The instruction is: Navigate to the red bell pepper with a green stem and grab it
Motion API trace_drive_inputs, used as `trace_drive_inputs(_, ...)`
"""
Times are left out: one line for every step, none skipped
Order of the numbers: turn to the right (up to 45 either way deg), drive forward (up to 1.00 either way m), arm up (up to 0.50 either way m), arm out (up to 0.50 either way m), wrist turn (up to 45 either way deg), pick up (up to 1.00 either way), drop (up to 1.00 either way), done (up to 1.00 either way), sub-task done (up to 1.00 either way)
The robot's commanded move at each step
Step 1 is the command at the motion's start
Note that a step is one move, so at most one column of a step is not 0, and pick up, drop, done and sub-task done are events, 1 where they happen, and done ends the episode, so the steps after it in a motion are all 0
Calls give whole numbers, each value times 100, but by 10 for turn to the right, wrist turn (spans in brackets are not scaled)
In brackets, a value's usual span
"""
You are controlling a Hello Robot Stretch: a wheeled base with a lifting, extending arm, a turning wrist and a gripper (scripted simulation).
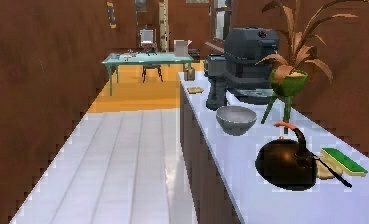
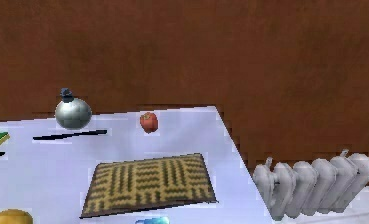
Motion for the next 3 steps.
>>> trace_drive_inputs(0, 0, 38, 0, 0, 0, 0, 0, 0)
trace_drive_inputs(0, 0, 0, 34, 0, 0, 0, 0, 0)
trace_drive_inputs(0, 0, 0, 0, 450, 0, 0, 0, 0)
